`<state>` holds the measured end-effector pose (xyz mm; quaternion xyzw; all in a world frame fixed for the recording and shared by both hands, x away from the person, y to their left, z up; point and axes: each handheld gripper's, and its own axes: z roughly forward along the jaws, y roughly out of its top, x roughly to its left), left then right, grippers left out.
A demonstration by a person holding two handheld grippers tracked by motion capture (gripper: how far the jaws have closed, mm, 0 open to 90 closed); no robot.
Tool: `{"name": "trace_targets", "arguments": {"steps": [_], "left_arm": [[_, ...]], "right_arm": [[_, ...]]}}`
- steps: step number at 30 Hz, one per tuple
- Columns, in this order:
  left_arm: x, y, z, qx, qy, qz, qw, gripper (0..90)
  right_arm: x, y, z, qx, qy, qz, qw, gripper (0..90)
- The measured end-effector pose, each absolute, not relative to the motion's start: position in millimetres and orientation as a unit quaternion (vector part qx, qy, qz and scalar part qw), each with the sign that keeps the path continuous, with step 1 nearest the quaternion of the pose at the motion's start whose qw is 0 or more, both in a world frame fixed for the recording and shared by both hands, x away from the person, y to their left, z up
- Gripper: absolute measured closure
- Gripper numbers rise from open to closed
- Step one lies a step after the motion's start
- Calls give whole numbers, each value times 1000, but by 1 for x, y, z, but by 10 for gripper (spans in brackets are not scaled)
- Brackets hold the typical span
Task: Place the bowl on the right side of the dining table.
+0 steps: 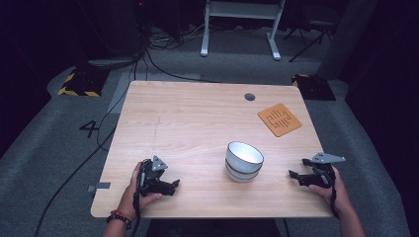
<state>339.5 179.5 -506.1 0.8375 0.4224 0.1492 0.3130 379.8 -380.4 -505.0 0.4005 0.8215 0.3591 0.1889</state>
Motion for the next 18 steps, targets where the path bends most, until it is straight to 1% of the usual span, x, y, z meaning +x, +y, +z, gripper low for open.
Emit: {"name": "trace_targets", "arguments": {"steps": [18], "left_arm": [[340,179,-506,838,421,147,313,1]], "right_arm": [[380,-384,-504,392,828,358,179,182]]}}
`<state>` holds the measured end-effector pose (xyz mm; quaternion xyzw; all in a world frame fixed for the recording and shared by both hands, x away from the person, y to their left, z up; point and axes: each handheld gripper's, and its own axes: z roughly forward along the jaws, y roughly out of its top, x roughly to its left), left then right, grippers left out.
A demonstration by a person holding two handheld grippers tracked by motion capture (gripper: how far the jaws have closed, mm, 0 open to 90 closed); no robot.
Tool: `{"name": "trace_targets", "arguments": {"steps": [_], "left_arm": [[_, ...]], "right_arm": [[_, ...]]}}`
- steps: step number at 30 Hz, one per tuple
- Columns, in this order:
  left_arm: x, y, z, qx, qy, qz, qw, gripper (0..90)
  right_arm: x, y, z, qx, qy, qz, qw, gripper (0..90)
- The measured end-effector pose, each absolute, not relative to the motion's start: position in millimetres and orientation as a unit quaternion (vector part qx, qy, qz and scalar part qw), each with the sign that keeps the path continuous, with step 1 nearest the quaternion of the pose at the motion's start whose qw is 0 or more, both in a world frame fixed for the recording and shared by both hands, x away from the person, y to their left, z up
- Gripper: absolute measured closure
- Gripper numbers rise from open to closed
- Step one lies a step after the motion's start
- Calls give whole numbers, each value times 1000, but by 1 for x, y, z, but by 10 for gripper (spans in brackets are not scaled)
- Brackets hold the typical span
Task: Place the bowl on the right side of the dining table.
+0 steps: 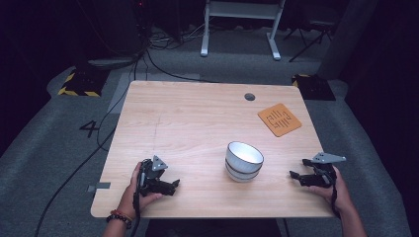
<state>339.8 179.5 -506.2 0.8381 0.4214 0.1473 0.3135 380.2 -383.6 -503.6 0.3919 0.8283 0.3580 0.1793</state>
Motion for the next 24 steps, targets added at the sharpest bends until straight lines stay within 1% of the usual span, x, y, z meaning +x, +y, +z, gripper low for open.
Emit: {"name": "trace_targets", "arguments": {"steps": [6,13,24], "left_arm": [[340,179,-506,837,422,149,313,1],[340,179,-506,837,423,149,313,1],[340,179,-506,837,423,149,313,1]], "right_arm": [[381,-384,-503,392,828,358,181,177],[379,-382,-501,379,835,366,161,199],[380,-375,-492,365,837,370,172,199]]}}
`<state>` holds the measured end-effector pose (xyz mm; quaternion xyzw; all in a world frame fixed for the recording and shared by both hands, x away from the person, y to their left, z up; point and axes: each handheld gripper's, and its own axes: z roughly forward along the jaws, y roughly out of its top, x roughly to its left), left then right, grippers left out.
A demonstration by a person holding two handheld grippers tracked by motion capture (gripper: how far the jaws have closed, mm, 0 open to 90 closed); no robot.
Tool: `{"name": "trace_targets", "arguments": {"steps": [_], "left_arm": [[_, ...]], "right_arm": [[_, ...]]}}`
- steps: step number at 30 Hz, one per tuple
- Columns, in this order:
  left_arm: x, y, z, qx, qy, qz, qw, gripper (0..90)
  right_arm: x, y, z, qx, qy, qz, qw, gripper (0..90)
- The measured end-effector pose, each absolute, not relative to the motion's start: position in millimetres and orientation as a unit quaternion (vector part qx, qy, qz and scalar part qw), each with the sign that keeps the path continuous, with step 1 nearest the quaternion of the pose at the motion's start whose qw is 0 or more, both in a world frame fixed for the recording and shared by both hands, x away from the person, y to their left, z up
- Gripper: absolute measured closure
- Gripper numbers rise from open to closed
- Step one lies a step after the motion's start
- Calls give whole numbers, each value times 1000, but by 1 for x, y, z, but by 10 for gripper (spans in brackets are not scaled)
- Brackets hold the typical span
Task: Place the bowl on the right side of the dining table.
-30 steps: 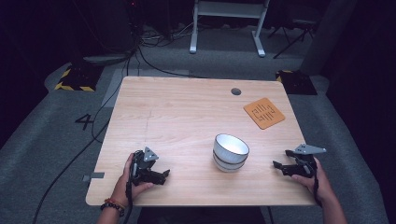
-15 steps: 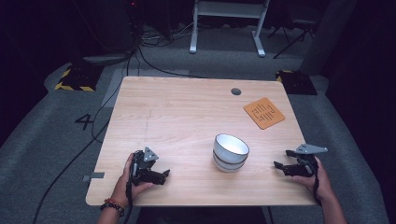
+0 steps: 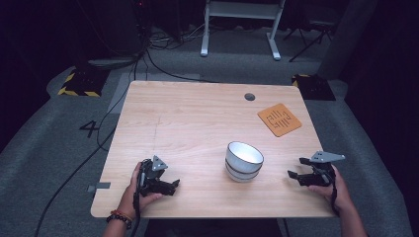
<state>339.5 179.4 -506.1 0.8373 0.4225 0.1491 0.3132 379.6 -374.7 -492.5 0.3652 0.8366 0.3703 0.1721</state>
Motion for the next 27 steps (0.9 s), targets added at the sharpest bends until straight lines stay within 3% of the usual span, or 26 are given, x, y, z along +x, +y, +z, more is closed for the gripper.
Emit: {"name": "trace_targets", "arguments": {"steps": [27], "left_arm": [[339,179,-506,837,423,150,313,1]], "right_arm": [[378,-355,-459,331,834,400,188,210]]}}
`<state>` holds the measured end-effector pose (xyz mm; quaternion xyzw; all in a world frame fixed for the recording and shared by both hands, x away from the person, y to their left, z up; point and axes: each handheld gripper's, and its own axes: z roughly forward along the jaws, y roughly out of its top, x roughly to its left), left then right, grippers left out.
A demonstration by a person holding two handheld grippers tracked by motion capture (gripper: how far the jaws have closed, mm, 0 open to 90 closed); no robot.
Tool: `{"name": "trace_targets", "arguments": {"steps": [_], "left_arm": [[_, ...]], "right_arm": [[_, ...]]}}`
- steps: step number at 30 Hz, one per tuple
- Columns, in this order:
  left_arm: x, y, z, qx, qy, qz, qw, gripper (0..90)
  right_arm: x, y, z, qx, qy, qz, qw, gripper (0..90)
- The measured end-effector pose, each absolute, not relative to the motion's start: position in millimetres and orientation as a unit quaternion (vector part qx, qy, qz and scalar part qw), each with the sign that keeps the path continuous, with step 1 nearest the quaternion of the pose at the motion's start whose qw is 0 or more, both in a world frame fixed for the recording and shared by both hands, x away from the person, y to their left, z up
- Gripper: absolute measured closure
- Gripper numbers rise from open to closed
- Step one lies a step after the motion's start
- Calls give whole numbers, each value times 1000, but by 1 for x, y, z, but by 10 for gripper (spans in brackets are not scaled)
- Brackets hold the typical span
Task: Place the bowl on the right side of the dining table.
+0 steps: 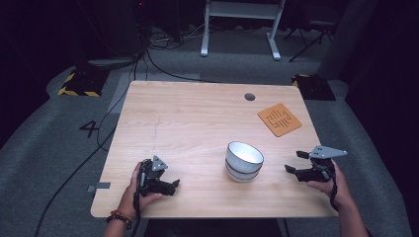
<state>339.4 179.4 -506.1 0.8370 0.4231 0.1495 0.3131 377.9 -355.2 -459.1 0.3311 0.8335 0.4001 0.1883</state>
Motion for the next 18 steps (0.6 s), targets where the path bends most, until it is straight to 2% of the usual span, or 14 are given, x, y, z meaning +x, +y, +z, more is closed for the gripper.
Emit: {"name": "trace_targets", "arguments": {"steps": [18], "left_arm": [[339,179,-506,837,423,150,313,1]], "right_arm": [[371,-323,-438,269,849,419,177,199]]}}
